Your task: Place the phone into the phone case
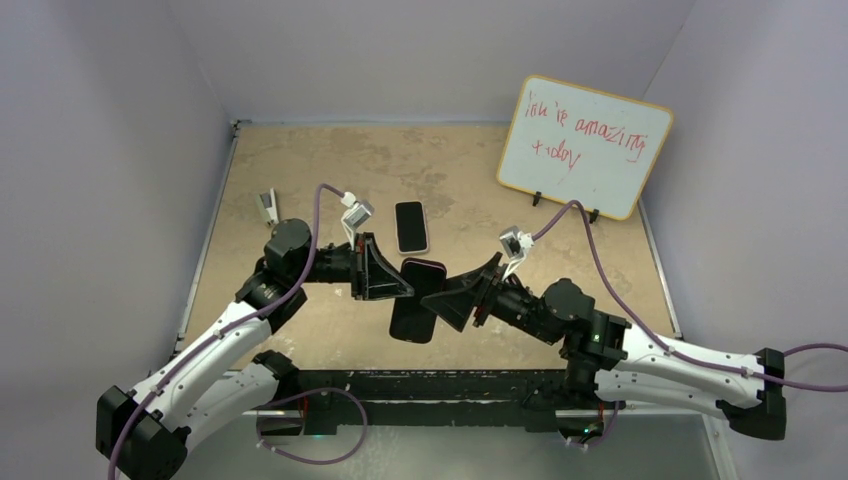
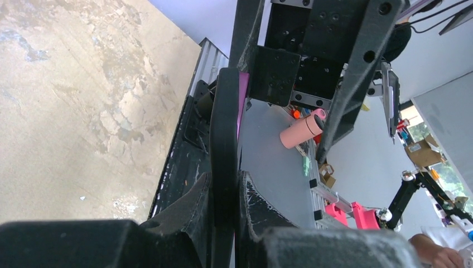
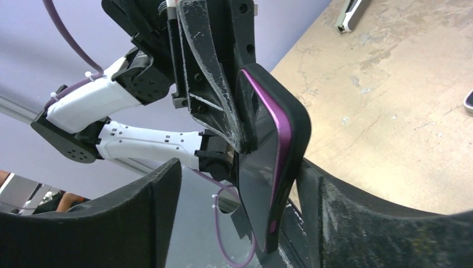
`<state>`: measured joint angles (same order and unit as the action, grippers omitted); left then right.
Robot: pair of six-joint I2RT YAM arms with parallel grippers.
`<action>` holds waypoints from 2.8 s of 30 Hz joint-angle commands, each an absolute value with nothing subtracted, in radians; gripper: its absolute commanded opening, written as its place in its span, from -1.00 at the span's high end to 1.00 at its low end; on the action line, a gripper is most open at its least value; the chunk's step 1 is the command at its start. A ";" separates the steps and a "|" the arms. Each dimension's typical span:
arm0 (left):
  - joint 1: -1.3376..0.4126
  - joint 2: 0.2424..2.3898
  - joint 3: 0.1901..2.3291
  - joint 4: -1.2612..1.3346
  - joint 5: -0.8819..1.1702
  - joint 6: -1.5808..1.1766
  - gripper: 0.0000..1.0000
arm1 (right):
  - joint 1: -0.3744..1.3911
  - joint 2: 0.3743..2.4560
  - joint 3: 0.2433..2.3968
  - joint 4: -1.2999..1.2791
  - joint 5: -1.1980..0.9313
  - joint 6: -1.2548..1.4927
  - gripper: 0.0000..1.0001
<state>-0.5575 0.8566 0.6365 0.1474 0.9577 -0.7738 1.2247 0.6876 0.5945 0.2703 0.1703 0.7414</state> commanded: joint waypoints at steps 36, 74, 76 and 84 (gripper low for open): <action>-0.555 0.797 0.747 0.070 0.760 -0.825 1.00 | 1.210 0.684 0.604 0.269 0.167 0.754 -0.35; -0.539 0.846 0.830 -0.353 0.332 -0.663 1.00 | 1.057 0.835 0.584 0.214 0.077 0.964 -0.47; -0.523 0.869 0.834 -0.369 0.306 -0.646 1.00 | 1.057 0.817 0.593 0.179 0.100 0.959 -0.77; -0.337 1.029 0.834 -0.319 0.392 -0.607 1.00 | 1.056 0.795 0.616 0.098 0.132 0.954 -0.98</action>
